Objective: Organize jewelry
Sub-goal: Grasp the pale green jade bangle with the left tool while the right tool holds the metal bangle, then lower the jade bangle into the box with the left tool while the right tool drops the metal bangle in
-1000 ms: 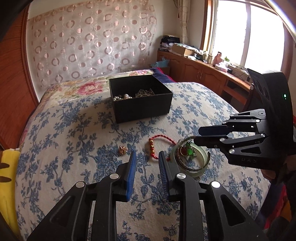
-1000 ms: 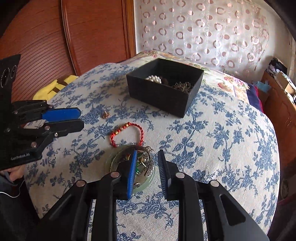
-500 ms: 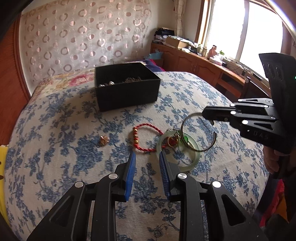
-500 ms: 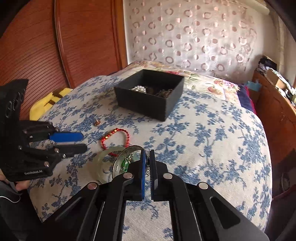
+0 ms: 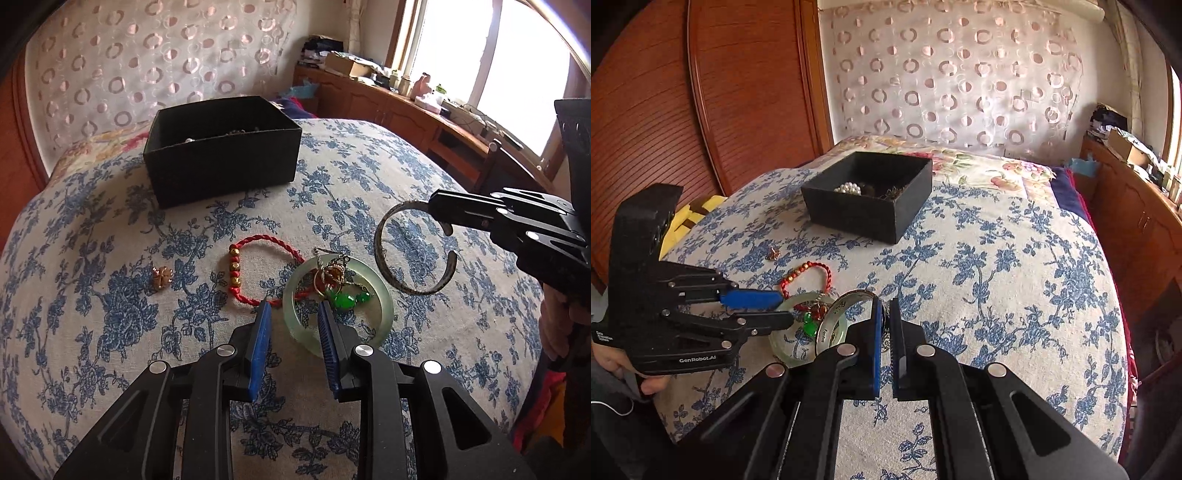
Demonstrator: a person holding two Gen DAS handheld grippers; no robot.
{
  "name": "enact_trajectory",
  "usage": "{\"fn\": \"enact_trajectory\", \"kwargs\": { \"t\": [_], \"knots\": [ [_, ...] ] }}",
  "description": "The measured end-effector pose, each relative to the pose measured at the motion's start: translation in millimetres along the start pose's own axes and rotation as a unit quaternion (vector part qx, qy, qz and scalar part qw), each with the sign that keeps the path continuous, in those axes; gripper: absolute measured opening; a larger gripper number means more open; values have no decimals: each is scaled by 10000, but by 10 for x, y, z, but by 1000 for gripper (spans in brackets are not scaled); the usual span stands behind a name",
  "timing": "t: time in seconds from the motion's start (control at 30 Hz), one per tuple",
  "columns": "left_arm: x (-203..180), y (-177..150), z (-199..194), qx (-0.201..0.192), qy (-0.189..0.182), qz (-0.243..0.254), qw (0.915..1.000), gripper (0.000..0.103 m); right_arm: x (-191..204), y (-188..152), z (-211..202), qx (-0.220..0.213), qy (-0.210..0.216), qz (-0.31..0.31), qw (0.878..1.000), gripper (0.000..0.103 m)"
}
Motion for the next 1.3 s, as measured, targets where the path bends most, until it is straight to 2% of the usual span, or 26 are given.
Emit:
{"fn": "enact_trajectory", "kwargs": {
  "t": [0.03,0.1,0.2,0.53,0.8,1.3],
  "knots": [
    [-16,5,8,-4,43,36,10000,24,2,-9,11,14,-7,4,10000,5],
    [-39,2,19,-10,154,139,9998,12,5,-19,17,21,-3,10,10000,5],
    [-23,-3,4,-34,184,127,9997,7,4,-21,8,6,-4,16,10000,5],
    [-73,92,-269,-522,221,193,9982,7,-21,47,-106,-171,-78,47,9998,5],
    [41,226,-340,-629,391,175,9971,7,-87,298,-201,-443,-143,42,9989,5],
    [646,577,-628,-1126,708,-163,9910,7,-144,1118,391,-616,-306,3,9976,5]
  ]
}}
Point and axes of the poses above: each gripper's, at about its wrist camera, not at the fingertips, and z roughly the way its jaws point, x to its left, y to its top, the point moved 3 cm from there along z, roughly the way its jaws point, and after that the axes turned 1 degree about -x, right-handed, at the moved point
